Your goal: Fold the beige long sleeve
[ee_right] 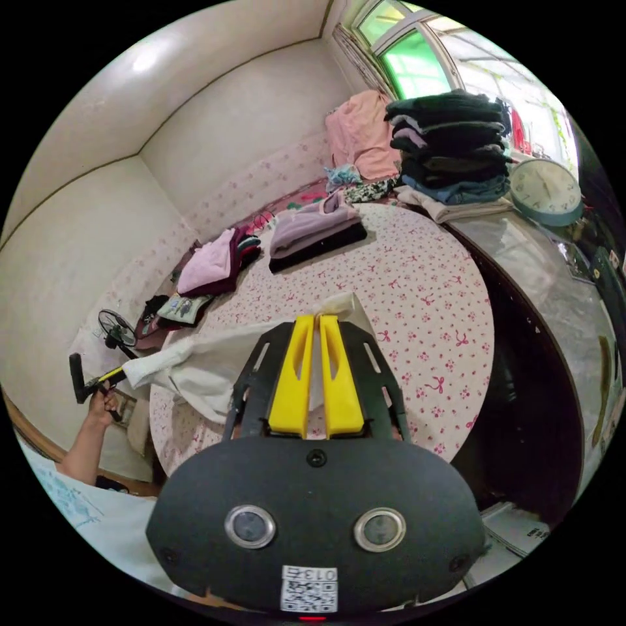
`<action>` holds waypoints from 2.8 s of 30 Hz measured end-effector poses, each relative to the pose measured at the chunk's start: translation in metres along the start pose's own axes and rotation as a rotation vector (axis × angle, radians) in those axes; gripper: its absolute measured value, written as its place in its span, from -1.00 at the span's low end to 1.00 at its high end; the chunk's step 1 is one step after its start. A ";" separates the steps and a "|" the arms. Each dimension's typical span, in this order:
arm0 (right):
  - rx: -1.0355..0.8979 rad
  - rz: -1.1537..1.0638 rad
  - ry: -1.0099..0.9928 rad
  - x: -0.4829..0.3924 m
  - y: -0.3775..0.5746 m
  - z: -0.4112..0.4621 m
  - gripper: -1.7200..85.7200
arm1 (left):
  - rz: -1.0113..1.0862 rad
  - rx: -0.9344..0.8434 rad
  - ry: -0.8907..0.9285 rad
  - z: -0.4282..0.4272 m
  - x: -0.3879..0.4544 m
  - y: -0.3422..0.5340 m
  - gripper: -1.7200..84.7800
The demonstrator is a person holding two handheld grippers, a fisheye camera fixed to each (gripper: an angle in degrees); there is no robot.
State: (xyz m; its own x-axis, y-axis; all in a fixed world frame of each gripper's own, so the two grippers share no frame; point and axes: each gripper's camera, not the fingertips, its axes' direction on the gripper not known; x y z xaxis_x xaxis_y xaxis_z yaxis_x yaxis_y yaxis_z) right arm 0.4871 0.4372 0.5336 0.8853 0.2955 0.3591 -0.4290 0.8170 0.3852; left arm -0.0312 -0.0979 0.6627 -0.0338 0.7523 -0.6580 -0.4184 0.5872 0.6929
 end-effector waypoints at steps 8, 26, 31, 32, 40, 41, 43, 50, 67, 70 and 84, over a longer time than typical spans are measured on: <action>0.069 -0.010 -0.128 0.024 0.007 -0.040 -0.94 | 0.195 0.190 0.334 -0.126 0.009 0.053 -0.96; -0.512 0.054 0.184 0.072 0.071 0.010 -0.94 | -0.268 -0.285 0.539 -0.004 -0.033 0.140 -0.94; -0.379 0.045 0.250 0.072 0.039 0.001 -0.92 | -0.411 -0.112 0.299 -0.030 -0.076 0.103 -0.95; -0.348 0.021 0.238 0.066 0.026 0.008 -0.90 | -0.398 -0.167 0.202 -0.015 -0.075 0.082 -0.94; -0.323 -0.246 0.103 -0.023 -0.073 0.111 -0.83 | -0.349 -0.191 0.023 0.106 -0.051 -0.067 -0.82; -0.349 -0.301 0.102 -0.038 -0.084 0.130 -0.82 | -0.339 -0.206 0.018 0.124 -0.048 -0.086 -0.77; -0.396 -0.372 0.096 -0.056 -0.099 0.158 -0.80 | -0.318 -0.268 0.016 0.151 -0.043 -0.110 -0.71; -0.562 -0.475 0.247 -0.073 -0.131 0.233 -0.73 | -0.183 -0.435 -0.086 0.205 -0.013 -0.145 -0.84; -0.163 -0.260 -0.029 -0.010 -0.085 0.068 -0.92 | -0.269 0.091 -0.234 -0.042 0.000 -0.039 -0.94; -0.331 -0.185 0.036 0.011 -0.037 0.071 -0.92 | -0.426 -0.104 -0.149 -0.014 -0.010 0.023 -0.93; -0.285 -0.175 0.116 0.005 -0.083 0.074 -0.77 | -0.361 -0.216 -0.027 0.008 0.007 0.031 -0.69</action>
State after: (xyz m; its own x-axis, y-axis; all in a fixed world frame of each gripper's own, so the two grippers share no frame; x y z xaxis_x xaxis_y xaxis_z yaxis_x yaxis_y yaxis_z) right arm 0.5135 0.3344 0.5667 0.9624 0.1801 0.2034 -0.2164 0.9608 0.1733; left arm -0.0375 -0.0719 0.6823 0.1724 0.5191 -0.8371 -0.5795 0.7407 0.3399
